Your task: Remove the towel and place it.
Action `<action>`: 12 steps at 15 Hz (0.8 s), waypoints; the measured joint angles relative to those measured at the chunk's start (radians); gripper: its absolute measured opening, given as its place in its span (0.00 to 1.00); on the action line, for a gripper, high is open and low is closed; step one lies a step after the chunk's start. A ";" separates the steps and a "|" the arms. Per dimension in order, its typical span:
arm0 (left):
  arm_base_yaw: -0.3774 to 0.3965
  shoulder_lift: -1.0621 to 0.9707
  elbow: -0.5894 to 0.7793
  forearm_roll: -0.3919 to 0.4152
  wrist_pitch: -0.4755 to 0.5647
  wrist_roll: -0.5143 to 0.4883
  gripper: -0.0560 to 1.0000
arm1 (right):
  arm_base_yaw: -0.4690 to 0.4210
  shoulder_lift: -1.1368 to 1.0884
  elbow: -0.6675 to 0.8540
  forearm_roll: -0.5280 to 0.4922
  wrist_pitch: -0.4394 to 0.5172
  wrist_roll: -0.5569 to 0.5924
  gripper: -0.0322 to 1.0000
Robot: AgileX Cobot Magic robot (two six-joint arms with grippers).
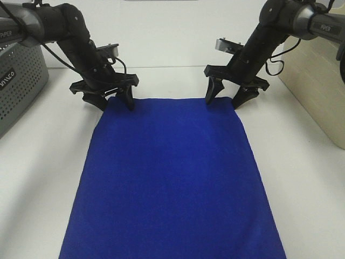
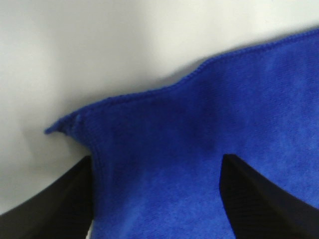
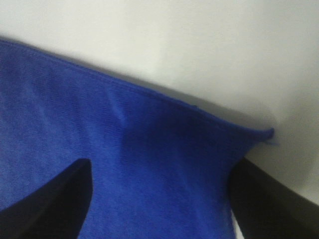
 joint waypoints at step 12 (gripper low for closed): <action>-0.009 0.011 -0.001 -0.006 0.003 0.072 0.06 | 0.028 0.013 0.002 -0.003 -0.008 -0.039 0.05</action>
